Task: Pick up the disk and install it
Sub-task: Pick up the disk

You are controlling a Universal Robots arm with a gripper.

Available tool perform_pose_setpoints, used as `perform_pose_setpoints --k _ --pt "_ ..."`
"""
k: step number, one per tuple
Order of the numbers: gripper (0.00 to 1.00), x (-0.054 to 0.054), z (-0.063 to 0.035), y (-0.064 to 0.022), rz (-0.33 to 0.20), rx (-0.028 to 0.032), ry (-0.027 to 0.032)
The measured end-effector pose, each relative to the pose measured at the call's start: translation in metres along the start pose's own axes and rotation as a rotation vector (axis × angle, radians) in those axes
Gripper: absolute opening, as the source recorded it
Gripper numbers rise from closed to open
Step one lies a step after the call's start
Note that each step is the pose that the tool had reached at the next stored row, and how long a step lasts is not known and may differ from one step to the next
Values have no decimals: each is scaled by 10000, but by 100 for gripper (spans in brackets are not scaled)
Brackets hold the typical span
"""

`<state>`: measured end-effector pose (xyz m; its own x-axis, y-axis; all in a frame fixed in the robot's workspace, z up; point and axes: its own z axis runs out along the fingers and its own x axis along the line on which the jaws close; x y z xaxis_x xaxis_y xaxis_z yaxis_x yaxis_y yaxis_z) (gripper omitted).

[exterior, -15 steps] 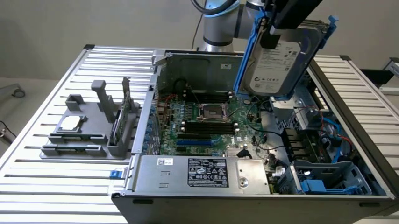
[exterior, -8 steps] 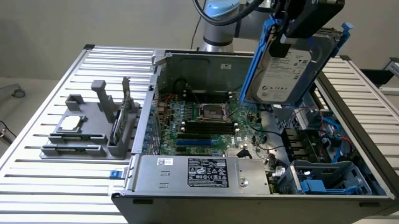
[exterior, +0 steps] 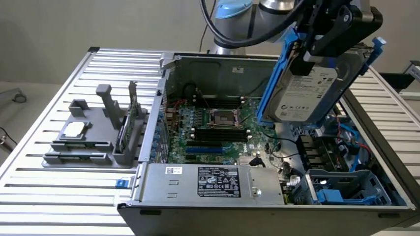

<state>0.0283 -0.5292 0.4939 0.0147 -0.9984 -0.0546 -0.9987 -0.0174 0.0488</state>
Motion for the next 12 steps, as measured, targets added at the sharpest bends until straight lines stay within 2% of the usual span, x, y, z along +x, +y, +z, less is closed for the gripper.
perform_pose_setpoints --k 7,12 --pt "33 252 9 -38 -2 0 -36" --pt "33 408 12 -96 -3 1 -60"
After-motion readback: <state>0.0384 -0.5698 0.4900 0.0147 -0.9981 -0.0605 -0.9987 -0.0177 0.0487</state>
